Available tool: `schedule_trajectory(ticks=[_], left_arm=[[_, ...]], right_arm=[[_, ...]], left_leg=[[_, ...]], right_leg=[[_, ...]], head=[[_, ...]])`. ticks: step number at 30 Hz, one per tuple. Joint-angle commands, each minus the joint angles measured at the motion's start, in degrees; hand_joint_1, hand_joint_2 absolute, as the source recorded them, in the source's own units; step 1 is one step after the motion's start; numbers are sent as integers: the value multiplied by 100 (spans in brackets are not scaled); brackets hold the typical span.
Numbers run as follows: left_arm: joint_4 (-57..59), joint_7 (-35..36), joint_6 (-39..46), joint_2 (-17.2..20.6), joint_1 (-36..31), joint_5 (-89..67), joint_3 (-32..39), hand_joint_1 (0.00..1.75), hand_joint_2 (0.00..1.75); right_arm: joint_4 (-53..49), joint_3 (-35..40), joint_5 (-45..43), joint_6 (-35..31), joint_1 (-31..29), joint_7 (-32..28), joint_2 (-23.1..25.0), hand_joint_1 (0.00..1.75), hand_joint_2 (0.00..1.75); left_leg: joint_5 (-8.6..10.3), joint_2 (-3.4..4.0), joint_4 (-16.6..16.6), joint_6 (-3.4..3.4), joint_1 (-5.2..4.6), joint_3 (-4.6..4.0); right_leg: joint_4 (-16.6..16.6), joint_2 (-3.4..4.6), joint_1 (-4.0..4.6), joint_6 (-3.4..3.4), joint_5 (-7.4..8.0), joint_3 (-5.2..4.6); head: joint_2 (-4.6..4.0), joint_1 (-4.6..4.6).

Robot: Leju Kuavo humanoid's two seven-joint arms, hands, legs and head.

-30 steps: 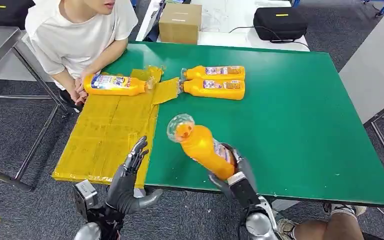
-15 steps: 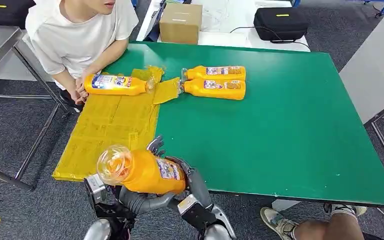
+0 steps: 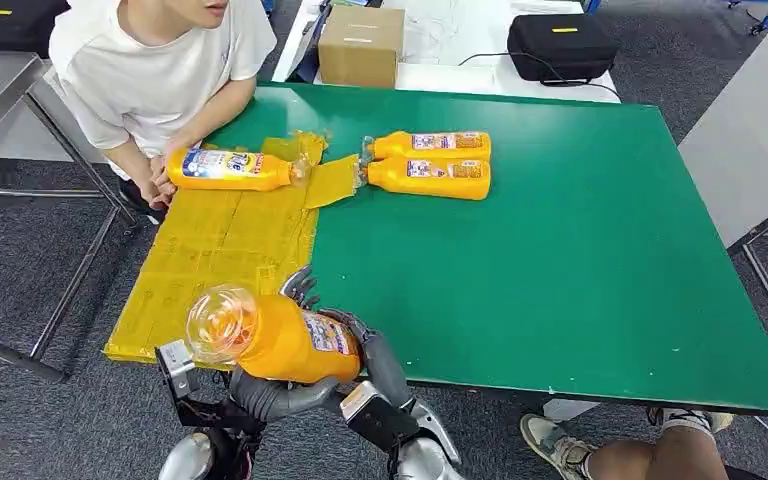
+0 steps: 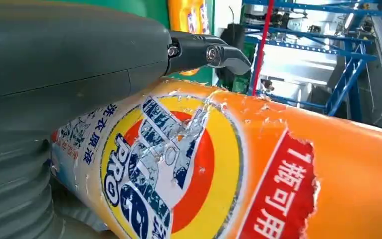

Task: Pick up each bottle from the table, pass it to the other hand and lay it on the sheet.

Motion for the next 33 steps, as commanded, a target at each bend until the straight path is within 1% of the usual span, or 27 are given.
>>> schedule_trajectory(ticks=[1, 2, 3, 4, 6, 7, 9, 10, 13, 14, 15, 16, 17, 19, 22, 25, 26, 28, 29, 30, 31, 32, 33], left_arm=[[260, 81, -64, 31, -359, 66, -200, 175, 175], [295, 110, -64, 11, -359, 126, -172, 175, 175], [316, 136, -55, -11, -363, 187, -142, 175, 175], [329, 167, -60, -15, -381, 243, -126, 175, 175], [329, 203, -42, -36, -397, 349, -68, 175, 175], [328, 242, -2, -46, -401, 415, -23, 175, 175], [340, 304, 28, -69, -399, 564, 51, 175, 175], [321, 294, 41, -72, -399, 655, 108, 175, 175], [305, 257, 59, -74, -399, 657, 133, 175, 175], [305, 257, 59, -74, -399, 657, 133, 175, 175], [305, 257, 59, -74, -399, 657, 133, 175, 175], [305, 257, 59, -74, -399, 657, 133, 175, 175], [266, 139, 159, -66, -403, 513, 149, 175, 175], [320, 176, 216, -81, -443, 542, 219, 175, 175], [407, 241, 497, -53, -509, 305, 351, 175, 175], [422, 240, 541, -26, -529, 278, 428, 175, 175], [422, 240, 541, -26, -529, 278, 428, 175, 175], [416, 234, 591, -24, -529, 195, 415, 175, 175], [418, 198, 741, 3, -543, -34, 445, 175, 175], [429, 164, 1056, 90, -574, -461, 483, 175, 175], [457, 70, 1629, 251, -653, -1226, 548, 175, 175], [532, 107, 1950, 338, -730, -1730, 673, 175, 175], [602, 194, 2074, 406, -793, -1988, 824, 175, 175]], right_arm=[[700, 353, 74, 26, -121, 124, -4, 175, 175], [663, 282, 8, -20, -102, 151, 28, 80, 175], [591, 211, -63, -91, -77, 108, 55, 0, 0], [558, 209, -66, -126, -89, 99, 52, 0, 0], [503, 154, -119, -190, -78, 115, 62, 0, 0], [463, 106, -162, -260, -59, 103, 67, 0, 0], [421, 81, -196, -324, -37, 85, 59, 0, 0], [378, 47, -242, -392, -10, 49, 59, 0, 0], [362, 26, -266, -414, 0, 35, 63, 0, 0], [362, 26, -266, -414, 0, 35, 63, 0, 0], [362, 26, -266, -414, 0, 35, 63, 0, 0], [362, 26, -266, -414, 0, 35, 63, 0, 0], [267, -25, -331, -528, 37, -37, 60, 0, 0], [116, -147, -411, -735, 67, -131, 93, 0, 0], [-132, -279, -565, -889, 155, -197, 84, 0, 0], [-200, -270, -593, -913, 189, -197, 40, 0, 0], [-200, -270, -593, -913, 189, -197, 40, 0, 0], [-212, -258, -593, -951, 197, -197, 38, 0, 0], [-241, -223, -590, -1031, 204, -197, 9, 0, 0], [-354, -219, -695, -1078, 272, -197, -44, 0, 0], [-514, -198, -761, -1249, 347, -197, -130, 0, 0], [-601, -209, -847, -1362, 394, -197, -185, 0, 0], [-748, -250, -948, -1484, 454, -197, -220, 0, 0]], left_leg=[[-13, -11, -5, -6, 4, 39], [-7, -12, -6, -5, 3, 28], [-16, -11, -6, -8, 5, 49], [-8, -12, -6, -5, 2, 29], [-3, -11, -5, -4, 0, 18], [-11, -10, -4, -6, 2, 33], [-4, -6, -6, -4, 0, 18], [-15, -2, -4, -7, 5, 39], [-3, -4, -6, -3, 0, 15], [-10, -4, -6, -5, 1, 31], [-6, -6, -6, -4, 2, 22], [-16, -6, -3, -7, 4, 40], [-10, -6, -6, -5, 2, 32], [-4, -5, -5, -3, 0, 16], [-13, -8, -2, -6, 2, 34], [-3, -6, -5, -4, 1, 16], [-10, -8, -6, -7, 1, 33], [-1, -3, -6, -3, -1, 11], [-9, -5, -7, -7, 1, 31], [-7, -7, -5, -5, 2, 24], [-12, -10, -7, -7, 3, 37], [-8, -7, -9, -7, 2, 32], [-6, -7, -8, -6, 2, 26]], right_leg=[[-3, -11, 4, -9, -16, 42], [-5, -12, 3, -7, -11, 31], [-5, -11, 6, -12, -20, 53], [-6, -12, 3, -8, -11, 33], [-4, -11, 0, -6, -7, 20], [-2, -10, 3, -9, -14, 35], [-4, -6, 1, -5, -6, 20], [-3, -2, 6, -10, -15, 40], [-4, -4, 1, -4, -5, 17], [-4, -4, 2, -7, -12, 32], [-5, -6, 3, -6, -8, 25], [-3, -6, 5, -9, -17, 42], [-4, -6, 2, -7, -12, 33], [-3, -5, 0, -4, -6, 17], [1, -8, 3, -10, -16, 36], [-5, -6, 2, -5, -5, 19], [-3, -8, 2, -9, -13, 35], [-4, -3, 0, -4, -3, 11], [-4, -5, 2, -9, -11, 32], [-4, -8, 3, -7, -9, 26], [-4, -10, 4, -10, -16, 40], [-5, -7, 3, -9, -11, 33], [-6, -7, 3, -8, -8, 27]], head=[[0, 2], [0, 2], [0, 0], [0, 2], [0, 0], [0, 2], [0, 4], [0, 0], [0, 2], [0, 2], [0, 2], [0, 2], [0, 2], [0, 2], [0, 2], [0, 2], [0, 4], [0, 2], [0, 2], [0, 4], [0, 2], [0, 2], [0, 2]])
